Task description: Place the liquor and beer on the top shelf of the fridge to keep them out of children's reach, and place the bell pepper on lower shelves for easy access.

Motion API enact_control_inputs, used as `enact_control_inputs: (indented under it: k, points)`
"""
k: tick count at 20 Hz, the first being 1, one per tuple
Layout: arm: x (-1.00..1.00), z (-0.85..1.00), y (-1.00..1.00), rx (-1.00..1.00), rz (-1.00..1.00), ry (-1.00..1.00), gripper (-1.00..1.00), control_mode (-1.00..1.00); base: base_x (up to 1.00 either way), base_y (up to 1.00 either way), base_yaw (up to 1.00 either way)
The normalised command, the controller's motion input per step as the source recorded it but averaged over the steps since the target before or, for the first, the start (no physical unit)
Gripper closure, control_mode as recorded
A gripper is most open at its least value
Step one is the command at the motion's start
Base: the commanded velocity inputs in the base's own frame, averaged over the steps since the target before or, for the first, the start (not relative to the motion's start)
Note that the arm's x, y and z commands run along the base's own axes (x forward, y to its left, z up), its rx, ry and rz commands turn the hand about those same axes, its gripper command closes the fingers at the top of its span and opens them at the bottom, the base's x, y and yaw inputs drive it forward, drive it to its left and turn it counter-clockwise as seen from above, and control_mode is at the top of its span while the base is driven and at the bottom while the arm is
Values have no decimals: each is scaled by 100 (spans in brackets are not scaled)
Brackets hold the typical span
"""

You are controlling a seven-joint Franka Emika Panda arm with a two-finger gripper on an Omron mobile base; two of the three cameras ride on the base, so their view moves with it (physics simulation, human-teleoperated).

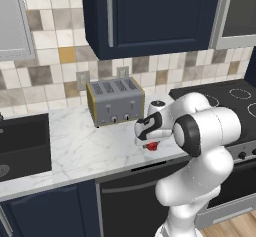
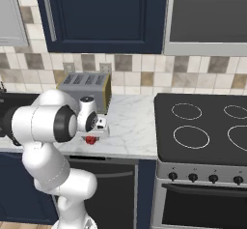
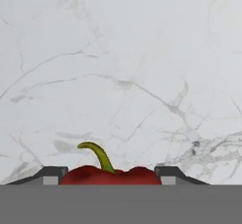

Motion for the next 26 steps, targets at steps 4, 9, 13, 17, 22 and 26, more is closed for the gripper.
enact_control_inputs:
  k: [4, 9, 13, 17, 22, 26]
  points:
    - [-13, -42, 0, 0, 0, 0, 100, -100, 0, 0, 0]
    - [-9, -24, 0, 0, 0, -1, 100, -100, 0, 0, 0]
    - [-15, -2, 0, 0, 0, -3, 100, -100, 0, 0, 0]
    - [-16, 0, 0, 0, 0, 0, 100, -100, 0, 0, 0]
    - [-22, 9, 0, 0, 0, -4, 100, -100, 0, 0, 0]
    - [-30, 34, 0, 0, 0, -14, 100, -100, 0, 0, 0]
